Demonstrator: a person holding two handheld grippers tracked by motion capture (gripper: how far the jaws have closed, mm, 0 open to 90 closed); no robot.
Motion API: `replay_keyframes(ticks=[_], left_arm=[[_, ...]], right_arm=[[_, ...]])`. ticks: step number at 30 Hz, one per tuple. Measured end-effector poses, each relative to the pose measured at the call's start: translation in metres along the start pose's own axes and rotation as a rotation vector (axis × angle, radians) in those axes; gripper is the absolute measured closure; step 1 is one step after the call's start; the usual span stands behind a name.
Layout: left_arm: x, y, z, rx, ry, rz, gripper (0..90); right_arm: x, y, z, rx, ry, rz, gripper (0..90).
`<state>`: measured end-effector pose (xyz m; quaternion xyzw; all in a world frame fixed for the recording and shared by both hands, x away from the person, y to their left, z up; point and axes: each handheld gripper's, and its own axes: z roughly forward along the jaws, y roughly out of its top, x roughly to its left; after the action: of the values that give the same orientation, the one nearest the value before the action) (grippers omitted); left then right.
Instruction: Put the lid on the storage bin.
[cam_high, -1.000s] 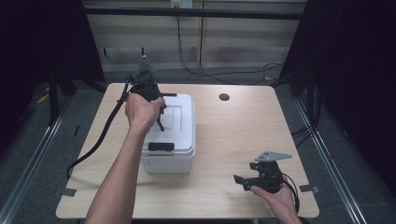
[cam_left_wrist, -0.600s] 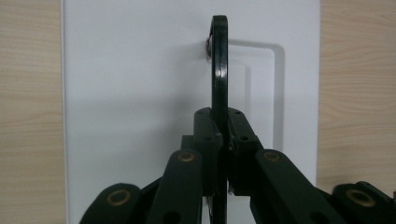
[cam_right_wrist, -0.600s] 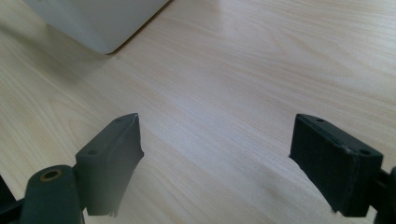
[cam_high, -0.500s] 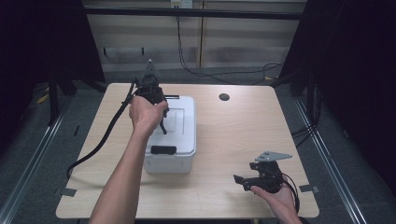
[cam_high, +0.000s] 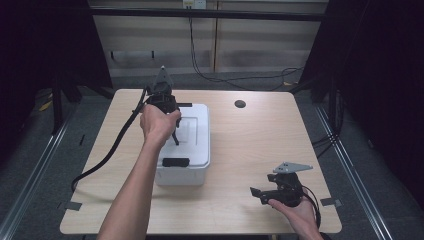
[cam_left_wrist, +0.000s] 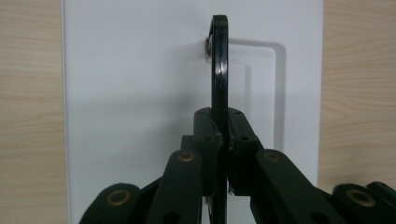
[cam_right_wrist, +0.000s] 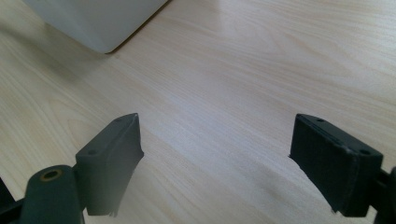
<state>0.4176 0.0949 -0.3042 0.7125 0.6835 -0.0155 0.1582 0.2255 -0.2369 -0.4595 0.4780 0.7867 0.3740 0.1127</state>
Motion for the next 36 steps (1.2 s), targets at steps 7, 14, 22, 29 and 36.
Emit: replay_keyframes(ticks=[7,14,22,29,36], left_arm=[[0.006,0.000,0.001,-0.010,-0.023,-0.017,84.7],[0.008,0.002,0.001,-0.005,-0.046,0.006,84.2],[0.009,0.003,0.001,-0.002,-0.055,0.073,79.3],[0.009,0.002,0.004,-0.017,-0.036,0.120,63.2],[0.014,0.004,0.000,-0.030,-0.026,0.154,41.7]], right_arm=[[0.000,0.000,0.000,0.000,-0.001,0.000,15.9],[0.000,0.000,0.001,0.003,0.000,0.001,15.9],[0.000,0.000,0.001,0.003,0.000,0.000,15.8],[0.000,0.000,0.001,0.003,-0.002,0.000,15.9],[0.000,0.000,0.001,0.003,-0.002,0.000,15.9]])
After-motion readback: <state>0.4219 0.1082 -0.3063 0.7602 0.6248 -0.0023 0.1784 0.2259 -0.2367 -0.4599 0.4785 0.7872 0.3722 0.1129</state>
